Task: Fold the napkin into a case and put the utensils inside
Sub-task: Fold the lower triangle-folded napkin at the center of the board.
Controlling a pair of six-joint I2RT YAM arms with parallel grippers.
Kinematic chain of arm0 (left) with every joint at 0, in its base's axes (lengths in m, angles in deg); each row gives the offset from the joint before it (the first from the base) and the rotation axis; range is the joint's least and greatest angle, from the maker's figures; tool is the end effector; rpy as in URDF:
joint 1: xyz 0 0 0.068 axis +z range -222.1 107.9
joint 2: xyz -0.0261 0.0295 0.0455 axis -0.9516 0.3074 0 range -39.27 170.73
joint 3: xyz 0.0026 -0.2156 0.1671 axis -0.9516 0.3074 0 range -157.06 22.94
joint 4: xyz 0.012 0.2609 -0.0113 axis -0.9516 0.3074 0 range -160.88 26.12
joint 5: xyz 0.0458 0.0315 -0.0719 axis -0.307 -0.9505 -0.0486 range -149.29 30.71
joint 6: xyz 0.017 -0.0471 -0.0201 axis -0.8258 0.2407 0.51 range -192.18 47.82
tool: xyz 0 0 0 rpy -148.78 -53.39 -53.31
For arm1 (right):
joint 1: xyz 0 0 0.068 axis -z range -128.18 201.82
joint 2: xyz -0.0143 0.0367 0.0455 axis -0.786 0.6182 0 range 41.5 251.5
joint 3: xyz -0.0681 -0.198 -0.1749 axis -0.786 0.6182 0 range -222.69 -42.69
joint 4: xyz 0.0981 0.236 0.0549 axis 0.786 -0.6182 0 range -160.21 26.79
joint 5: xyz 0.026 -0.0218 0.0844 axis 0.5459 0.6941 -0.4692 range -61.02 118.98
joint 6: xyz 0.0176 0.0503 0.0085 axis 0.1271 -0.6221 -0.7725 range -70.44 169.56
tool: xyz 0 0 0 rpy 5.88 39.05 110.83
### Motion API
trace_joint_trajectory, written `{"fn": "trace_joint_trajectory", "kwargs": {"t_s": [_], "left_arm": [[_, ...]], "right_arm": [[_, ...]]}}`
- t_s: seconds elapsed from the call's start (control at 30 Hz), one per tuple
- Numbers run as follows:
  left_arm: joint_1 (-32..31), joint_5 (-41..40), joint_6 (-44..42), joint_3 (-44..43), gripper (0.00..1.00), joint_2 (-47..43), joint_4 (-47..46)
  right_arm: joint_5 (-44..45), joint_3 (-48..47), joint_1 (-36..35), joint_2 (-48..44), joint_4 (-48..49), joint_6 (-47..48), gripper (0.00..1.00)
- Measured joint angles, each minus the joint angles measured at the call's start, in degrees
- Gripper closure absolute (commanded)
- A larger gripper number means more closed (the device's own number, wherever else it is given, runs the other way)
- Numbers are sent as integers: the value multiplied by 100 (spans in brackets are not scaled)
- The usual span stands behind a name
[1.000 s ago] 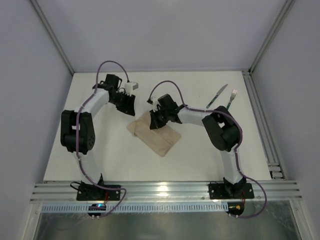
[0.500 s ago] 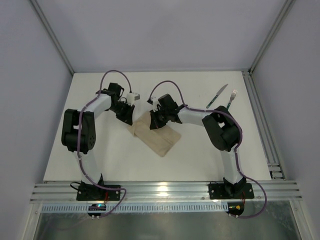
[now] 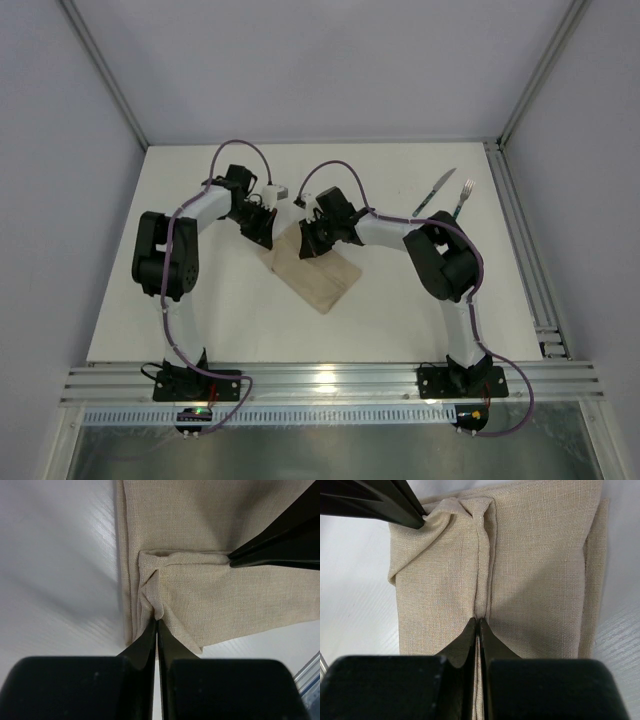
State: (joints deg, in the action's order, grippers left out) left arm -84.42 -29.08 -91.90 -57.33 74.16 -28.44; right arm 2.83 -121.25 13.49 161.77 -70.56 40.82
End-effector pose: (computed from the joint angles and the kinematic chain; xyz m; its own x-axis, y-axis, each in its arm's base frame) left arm 0.3761 -0.1005 0.1705 -0.7873 0.4705 -0.3985 0.6080 0.6998 -0.3749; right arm 0.3397 0.2884 0.1432 -0.7048 -0.3832 -0.5970 -0.6840 0.5902 0.4286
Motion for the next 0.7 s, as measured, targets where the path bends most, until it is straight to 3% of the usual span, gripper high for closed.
{"fn": "trace_joint_trajectory", "kwargs": {"t_s": [0.37,0.7], "left_arm": [[-4,48,243,-63,100,212,-107],[-4,87,487,-105,100,278,-149]], "right_arm": [[7,-39,2,-46,-125,105,74],[306,199,-4,-680,-184,33,73]]}}
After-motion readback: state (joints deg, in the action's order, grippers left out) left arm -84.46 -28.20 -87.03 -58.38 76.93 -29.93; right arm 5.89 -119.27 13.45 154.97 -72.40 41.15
